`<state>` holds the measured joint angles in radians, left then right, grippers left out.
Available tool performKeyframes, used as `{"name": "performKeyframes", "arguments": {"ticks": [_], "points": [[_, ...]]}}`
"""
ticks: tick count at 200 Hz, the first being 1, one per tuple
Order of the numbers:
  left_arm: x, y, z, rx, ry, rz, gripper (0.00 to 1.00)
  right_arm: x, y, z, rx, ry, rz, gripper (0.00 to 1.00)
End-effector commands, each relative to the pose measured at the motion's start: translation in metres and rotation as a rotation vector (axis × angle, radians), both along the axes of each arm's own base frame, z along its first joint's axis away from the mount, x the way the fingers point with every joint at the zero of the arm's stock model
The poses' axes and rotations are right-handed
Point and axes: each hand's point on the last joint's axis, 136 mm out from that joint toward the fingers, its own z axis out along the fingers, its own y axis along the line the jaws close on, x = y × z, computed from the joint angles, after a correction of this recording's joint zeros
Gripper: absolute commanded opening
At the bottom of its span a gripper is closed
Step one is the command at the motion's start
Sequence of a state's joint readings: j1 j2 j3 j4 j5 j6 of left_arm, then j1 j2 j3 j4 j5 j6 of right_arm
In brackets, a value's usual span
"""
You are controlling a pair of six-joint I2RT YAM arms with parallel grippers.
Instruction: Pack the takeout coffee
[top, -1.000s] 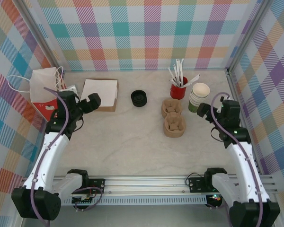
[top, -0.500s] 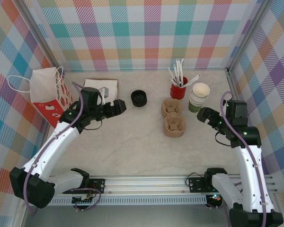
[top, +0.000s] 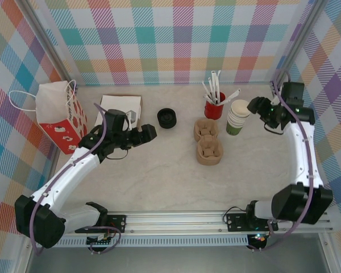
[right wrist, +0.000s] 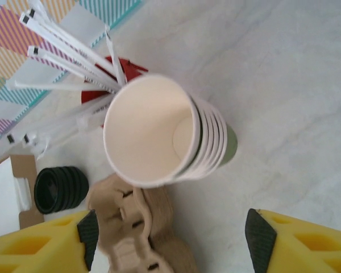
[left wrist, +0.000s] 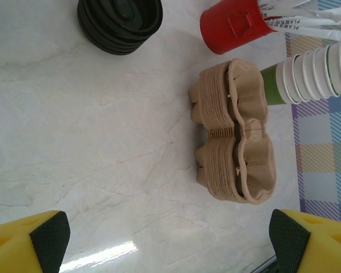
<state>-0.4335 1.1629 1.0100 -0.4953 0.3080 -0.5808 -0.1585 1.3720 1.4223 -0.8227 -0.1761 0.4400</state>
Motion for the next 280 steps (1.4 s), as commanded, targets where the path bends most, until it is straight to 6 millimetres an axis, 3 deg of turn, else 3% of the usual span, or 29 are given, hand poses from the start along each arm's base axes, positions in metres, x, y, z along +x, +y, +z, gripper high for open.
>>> {"name": "performKeyframes", "arguments": {"ticks": [1,56,124,157,189,244,280], "points": [[-0.003,0.002,-0.001,0.011,-0.008,0.005,0.93,0.018,-0.008,0.000,-0.020,0.011,-0.008,0.65],[-0.001,0.004,-0.006,0.036,-0.005,0.013,0.94,0.045,-0.011,-0.026,-0.022,0.113,0.035,0.49],[0.001,0.005,-0.014,0.050,0.014,0.021,0.95,0.054,-0.005,-0.054,0.014,0.202,0.079,0.35],[0.002,0.006,-0.016,0.055,0.022,0.026,0.95,0.054,-0.003,-0.059,0.008,0.228,0.106,0.22],[0.003,0.006,-0.016,0.057,0.025,0.027,0.95,0.052,-0.004,-0.055,-0.011,0.226,0.120,0.14],[0.003,0.005,-0.017,0.057,0.029,0.028,0.95,0.045,-0.008,-0.037,-0.079,0.215,0.149,0.10],[0.003,0.007,-0.013,0.069,0.022,0.031,0.95,0.035,-0.012,-0.008,-0.143,0.173,0.162,0.09]]}}
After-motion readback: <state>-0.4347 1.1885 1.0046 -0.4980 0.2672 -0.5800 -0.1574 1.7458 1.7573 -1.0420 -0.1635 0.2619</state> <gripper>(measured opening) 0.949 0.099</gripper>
